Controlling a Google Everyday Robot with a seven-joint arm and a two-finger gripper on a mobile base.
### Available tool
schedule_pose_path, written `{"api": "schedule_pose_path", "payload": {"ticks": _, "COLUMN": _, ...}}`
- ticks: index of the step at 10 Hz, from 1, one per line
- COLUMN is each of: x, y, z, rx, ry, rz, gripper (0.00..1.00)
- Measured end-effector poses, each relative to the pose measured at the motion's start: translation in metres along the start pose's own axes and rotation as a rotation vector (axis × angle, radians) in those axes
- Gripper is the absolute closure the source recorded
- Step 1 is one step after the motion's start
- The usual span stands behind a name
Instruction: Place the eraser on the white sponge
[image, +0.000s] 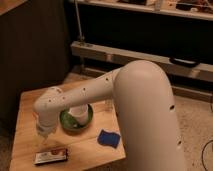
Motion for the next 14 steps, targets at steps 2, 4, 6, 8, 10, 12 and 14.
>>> {"api": "schedule_pose_path", "payload": {"ticks": 2, "x": 0.006, "y": 0.011, "z": 0.008, "rx": -0.043, "ry": -0.021, "rz": -0.027, "gripper": 0.35}}
{"api": "schedule_pose_path", "payload": {"ticks": 4, "x": 0.014, "y": 0.013, "z": 0.01, "rx": -0.078, "ry": -0.045, "rz": -0.059, "gripper": 0.35}}
{"api": "schedule_pose_path", "payload": {"ticks": 6, "x": 0.014, "y": 0.02, "z": 0.016, "rx": -0.091, "ry": -0.054, "rz": -0.111, "gripper": 0.35}}
{"api": "schedule_pose_path", "payload": {"ticks": 8, "x": 0.008, "y": 0.026, "z": 0.021, "rx": -0.078, "ry": -0.055, "rz": -0.169, "gripper": 0.35}}
{"api": "schedule_pose_path", "payload": {"ticks": 10, "x": 0.006, "y": 0.03, "z": 0.026, "rx": -0.069, "ry": -0.056, "rz": -0.21, "gripper": 0.35}}
{"api": "schedule_pose_path", "payload": {"ticks": 12, "x": 0.008, "y": 0.035, "z": 0.035, "rx": -0.063, "ry": -0.046, "rz": -0.228, "gripper": 0.35}}
{"api": "schedule_pose_path", "payload": {"ticks": 14, "x": 0.014, "y": 0.034, "z": 0.041, "rx": -0.057, "ry": -0.039, "rz": -0.234, "gripper": 0.35}}
